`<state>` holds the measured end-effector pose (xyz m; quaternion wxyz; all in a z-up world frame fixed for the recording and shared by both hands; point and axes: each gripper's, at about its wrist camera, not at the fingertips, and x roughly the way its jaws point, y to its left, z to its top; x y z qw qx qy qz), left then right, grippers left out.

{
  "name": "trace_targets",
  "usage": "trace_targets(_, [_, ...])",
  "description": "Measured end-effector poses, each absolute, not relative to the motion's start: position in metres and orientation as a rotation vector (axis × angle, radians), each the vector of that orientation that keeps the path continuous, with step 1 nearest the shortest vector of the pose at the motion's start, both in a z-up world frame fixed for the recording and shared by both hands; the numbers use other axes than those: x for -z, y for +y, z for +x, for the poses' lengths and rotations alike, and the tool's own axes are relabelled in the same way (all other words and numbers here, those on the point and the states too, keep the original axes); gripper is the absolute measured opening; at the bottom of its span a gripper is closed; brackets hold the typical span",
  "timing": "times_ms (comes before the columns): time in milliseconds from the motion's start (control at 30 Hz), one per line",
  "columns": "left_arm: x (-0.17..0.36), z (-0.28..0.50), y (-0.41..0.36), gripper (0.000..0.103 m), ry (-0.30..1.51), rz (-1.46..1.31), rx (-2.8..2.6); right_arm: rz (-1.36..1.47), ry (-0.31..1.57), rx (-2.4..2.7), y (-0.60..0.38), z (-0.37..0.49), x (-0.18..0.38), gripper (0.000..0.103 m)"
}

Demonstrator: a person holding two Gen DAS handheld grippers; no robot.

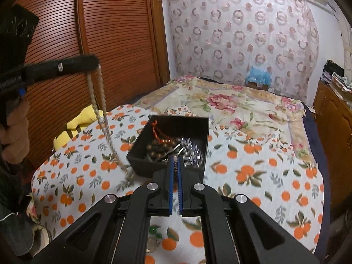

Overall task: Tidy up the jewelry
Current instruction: 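Lift the pearl strand with the left tool while the right tool carries its piece to the box, then open both tools over the box, dropping the pearls and the piece in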

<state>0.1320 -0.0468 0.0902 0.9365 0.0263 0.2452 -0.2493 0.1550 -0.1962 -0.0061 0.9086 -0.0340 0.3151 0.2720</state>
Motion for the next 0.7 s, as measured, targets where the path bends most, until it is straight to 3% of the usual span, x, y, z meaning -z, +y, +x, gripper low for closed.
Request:
trace_targets(400, [-0.137,0.172,-0.053,0.005,0.417,0.065,0.480,-0.088,0.655,-0.574,-0.183,0.194,0.003,0.004])
trace_targets(700, [-0.063,0.207,-0.049,0.005,0.590,0.047,0.450,-0.067,0.735,-0.597,-0.171,0.215,0.037,0.004])
